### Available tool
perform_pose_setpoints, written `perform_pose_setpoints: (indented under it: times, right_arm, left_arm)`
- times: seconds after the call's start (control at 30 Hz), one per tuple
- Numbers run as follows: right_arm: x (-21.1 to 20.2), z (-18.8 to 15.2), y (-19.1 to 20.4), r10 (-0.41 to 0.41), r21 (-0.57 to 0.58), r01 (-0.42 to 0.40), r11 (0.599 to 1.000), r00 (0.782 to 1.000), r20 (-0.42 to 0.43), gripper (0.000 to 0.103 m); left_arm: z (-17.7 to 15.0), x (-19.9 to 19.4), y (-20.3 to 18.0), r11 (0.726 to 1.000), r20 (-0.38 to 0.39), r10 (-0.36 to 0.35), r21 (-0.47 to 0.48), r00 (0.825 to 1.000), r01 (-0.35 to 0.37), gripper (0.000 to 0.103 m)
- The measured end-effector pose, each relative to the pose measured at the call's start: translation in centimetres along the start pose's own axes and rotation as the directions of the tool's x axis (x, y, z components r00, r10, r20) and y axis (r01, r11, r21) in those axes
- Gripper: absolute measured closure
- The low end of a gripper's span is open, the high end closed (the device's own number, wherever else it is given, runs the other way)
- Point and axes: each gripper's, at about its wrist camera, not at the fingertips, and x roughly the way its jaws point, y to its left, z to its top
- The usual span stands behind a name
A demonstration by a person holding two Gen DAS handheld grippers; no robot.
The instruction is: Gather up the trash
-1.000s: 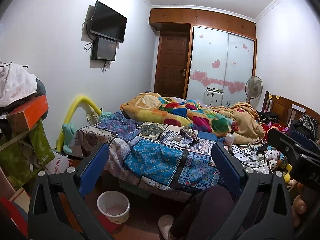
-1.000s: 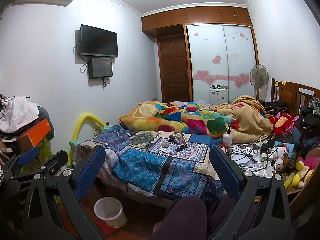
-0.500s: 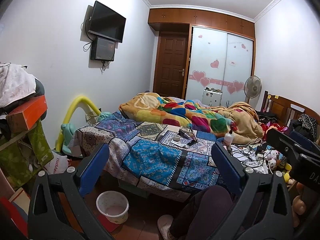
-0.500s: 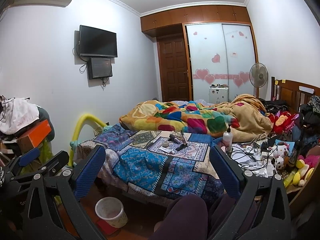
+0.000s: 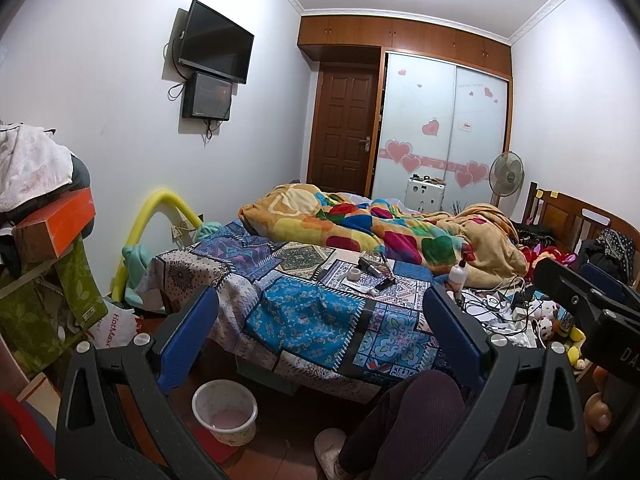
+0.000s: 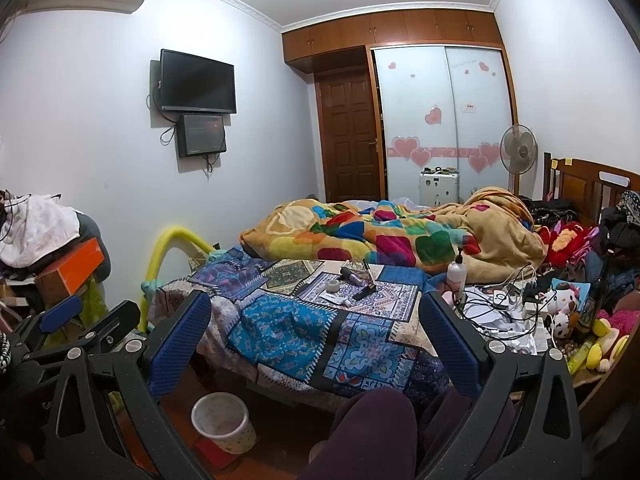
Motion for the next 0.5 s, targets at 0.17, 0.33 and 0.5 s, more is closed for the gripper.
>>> perform_pose_setpoints:
  times: [0.17, 0.33, 0.5]
  right_arm:
    - [0.11, 0.17, 0.05, 0.002, 0.0, -0.002, 1.0, 1.0, -0.003, 0.0]
    - [0.13, 0.17, 0.04, 0.002, 0.0, -0.002, 1.0, 1.0, -0.004, 0.0]
    - [0.12, 0.04, 0.18, 0.003, 0.001, -0.003, 1.0, 1.0, -0.005, 0.0]
  left_arm:
    - [0.09, 0.06, 0.13, 1.0, -0.001, 0.0, -0.001, 1.0, 0.0, 0.0]
    - [0.07, 0.07, 0.15, 1.0, 0.0, 0.0, -0.001, 1.0, 0.0, 0.0]
    - [0.03, 0.05, 0.17, 1.0, -0.001, -0.001, 0.002, 1.0, 0.001, 0.0]
